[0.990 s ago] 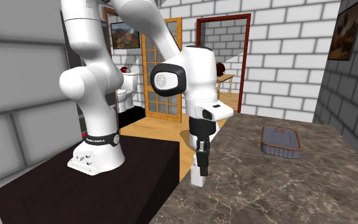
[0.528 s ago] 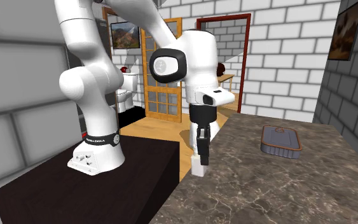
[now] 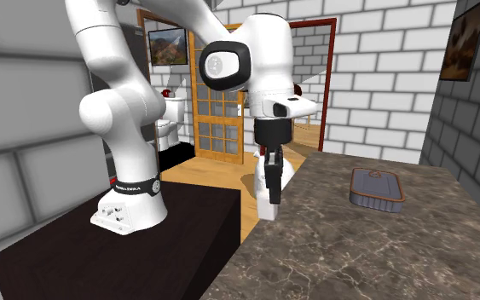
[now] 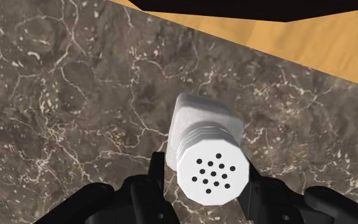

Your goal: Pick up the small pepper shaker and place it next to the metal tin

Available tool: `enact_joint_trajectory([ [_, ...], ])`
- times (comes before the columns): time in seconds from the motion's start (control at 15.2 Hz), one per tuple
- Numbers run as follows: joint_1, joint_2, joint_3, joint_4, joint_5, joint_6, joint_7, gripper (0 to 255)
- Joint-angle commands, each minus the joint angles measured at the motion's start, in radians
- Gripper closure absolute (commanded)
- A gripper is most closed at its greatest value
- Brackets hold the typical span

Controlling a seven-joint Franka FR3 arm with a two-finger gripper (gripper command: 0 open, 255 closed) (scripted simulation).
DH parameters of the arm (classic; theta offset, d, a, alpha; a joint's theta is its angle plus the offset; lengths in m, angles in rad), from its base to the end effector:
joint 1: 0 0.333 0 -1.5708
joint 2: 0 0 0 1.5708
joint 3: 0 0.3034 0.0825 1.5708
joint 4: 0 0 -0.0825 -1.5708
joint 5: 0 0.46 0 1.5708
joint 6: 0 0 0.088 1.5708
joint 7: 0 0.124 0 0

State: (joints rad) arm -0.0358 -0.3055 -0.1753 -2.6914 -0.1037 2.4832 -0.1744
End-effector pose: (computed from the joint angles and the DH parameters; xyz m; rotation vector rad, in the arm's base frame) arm 0.4535 -0.0897 0.2522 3.1052 0.0743 0.1404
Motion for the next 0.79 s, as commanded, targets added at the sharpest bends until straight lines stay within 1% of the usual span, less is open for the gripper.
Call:
enact_joint_trajectory([
  [0.0, -0.001, -0.022, 0.002, 0.014, -0.001, -0.036, 0.000, 255],
  [0.59, -0.002, -0.108, 0.012, 0.075, -0.001, -0.184, 0.002, 255],
  [0.66, -0.002, -0.110, 0.012, 0.077, -0.001, -0.188, 0.002, 255],
  [0.73, 0.011, -0.095, 0.030, 0.090, 0.008, -0.186, 0.026, 255],
])
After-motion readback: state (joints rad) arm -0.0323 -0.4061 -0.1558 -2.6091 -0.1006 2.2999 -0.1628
